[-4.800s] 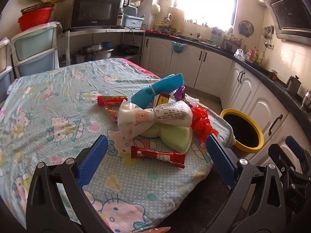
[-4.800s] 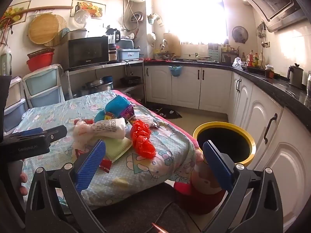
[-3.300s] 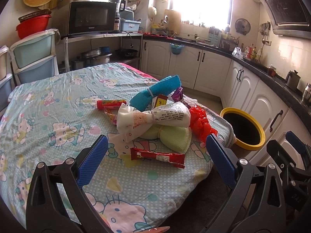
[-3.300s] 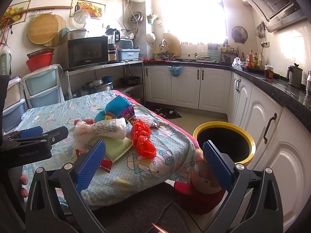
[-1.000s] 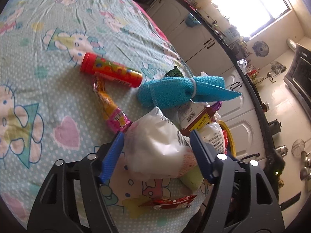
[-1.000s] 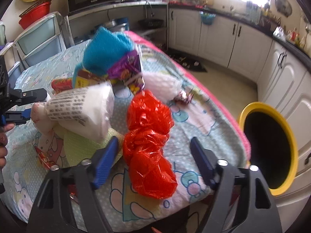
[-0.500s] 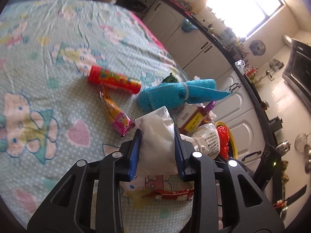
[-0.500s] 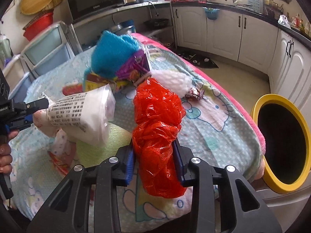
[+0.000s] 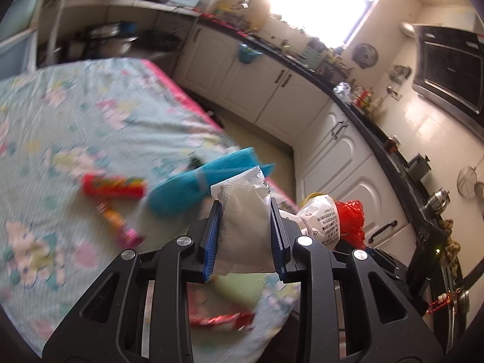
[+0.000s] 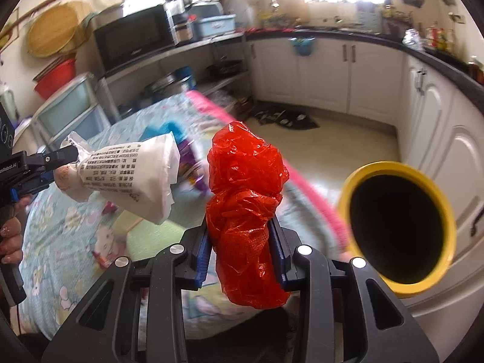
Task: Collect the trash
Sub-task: 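Carry both bags over the yellow bin and open both tools to drop them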
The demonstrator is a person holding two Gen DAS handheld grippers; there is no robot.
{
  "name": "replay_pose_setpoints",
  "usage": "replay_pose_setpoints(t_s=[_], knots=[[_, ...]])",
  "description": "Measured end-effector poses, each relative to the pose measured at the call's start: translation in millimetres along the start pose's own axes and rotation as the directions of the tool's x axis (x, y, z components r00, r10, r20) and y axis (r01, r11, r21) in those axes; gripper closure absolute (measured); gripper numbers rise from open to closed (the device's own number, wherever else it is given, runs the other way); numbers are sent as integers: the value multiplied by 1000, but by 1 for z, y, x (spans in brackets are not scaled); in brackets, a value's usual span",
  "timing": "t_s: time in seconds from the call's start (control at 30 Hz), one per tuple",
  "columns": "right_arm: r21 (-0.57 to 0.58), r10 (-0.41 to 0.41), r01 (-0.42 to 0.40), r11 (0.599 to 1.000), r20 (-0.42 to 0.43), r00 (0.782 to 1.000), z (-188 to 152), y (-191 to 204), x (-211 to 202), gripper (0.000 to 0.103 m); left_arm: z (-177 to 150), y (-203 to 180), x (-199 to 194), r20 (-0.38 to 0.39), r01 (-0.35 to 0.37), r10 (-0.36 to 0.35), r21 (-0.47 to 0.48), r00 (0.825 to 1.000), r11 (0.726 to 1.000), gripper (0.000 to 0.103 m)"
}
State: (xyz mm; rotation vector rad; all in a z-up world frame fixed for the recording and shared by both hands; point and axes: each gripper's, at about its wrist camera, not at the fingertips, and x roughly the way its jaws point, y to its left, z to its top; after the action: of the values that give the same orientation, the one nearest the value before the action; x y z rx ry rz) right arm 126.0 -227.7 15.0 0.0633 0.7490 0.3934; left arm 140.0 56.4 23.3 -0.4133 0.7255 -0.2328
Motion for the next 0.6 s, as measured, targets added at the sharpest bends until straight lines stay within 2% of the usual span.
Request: replay_pose_setpoints(t_s=[0.3, 0.6], knots=[[128, -147, 137, 982, 73, 986, 3, -70, -35, 71, 20, -80, 61, -28, 53, -50, 118, 998, 992, 80], [245, -273, 248, 937, 73, 959, -6, -135, -49, 71, 18, -142, 133, -91, 35, -16, 207, 996, 978, 80]])
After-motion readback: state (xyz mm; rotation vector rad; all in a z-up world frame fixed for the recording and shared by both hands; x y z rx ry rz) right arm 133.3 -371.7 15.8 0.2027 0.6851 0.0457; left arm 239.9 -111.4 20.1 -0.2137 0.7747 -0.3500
